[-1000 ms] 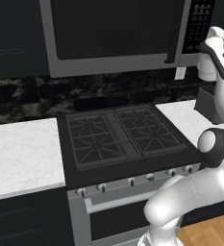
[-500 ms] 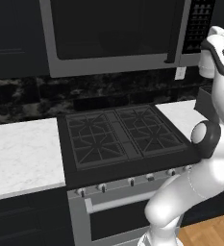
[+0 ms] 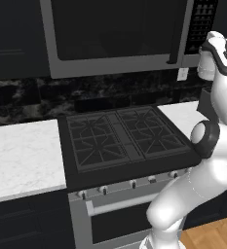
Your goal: Pick the eggplant from the sink and place it in the bowl. Then pick the bowl and place it in the microwave. Then close the microwave door and press the start button.
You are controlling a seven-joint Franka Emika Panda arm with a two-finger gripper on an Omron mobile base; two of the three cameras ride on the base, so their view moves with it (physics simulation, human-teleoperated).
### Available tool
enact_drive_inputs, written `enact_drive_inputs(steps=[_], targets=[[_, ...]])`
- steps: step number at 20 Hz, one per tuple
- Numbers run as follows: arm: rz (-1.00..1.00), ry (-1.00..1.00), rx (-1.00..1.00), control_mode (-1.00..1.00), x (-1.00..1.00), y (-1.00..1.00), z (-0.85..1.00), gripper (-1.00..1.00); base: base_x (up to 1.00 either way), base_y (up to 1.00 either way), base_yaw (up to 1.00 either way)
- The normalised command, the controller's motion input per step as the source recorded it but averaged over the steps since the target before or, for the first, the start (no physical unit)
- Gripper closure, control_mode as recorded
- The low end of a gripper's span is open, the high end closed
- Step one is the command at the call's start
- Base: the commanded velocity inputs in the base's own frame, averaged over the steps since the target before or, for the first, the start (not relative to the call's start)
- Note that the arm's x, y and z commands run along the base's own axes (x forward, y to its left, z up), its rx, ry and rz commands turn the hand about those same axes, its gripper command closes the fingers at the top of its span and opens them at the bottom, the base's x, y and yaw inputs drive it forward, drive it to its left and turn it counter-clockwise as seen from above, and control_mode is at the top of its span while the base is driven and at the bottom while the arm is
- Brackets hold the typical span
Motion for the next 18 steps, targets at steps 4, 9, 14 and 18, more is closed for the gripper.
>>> enact_drive_inputs(steps=[4,9,14,18], targets=[[0.0,0.0,0.0,-1.0,0.66,0.02,0.01,1.0,0.0,0.0,0.0],[0.0,0.0,0.0,-1.0,0.3,-0.17,0.08,1.0,0.0,0.0,0.0],[0.0,0.0,0.0,-1.0,-0.04,-0.29,0.03,1.0,0.0,0.0,0.0],[0.0,-0.01,0.0,-1.0,-0.43,-0.03,0.0,1.0,0.0,0.0,0.0]])
